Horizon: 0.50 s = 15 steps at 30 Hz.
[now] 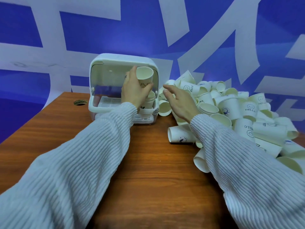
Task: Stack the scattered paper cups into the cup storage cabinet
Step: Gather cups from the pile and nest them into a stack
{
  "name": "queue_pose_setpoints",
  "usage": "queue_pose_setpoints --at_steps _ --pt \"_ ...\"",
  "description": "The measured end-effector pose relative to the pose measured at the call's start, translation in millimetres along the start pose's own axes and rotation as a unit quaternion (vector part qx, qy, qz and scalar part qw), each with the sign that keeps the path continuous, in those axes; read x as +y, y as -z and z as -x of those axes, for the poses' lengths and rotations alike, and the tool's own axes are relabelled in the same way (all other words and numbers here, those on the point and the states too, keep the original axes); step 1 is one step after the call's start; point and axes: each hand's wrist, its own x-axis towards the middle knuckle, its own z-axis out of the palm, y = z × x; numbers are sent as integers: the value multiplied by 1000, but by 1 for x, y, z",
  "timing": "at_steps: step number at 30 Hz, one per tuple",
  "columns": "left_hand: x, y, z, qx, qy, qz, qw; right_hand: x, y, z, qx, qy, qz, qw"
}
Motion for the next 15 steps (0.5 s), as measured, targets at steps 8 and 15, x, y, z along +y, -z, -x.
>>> queue_pose_setpoints --at_steps 8,15 --pt "-22 -23 5 -180 34 -151 971 17 8 10 5 -28 13 1000" --pt "-17 -15 12 -201 5 -266 943 19 20 9 -31 -56 56 996"
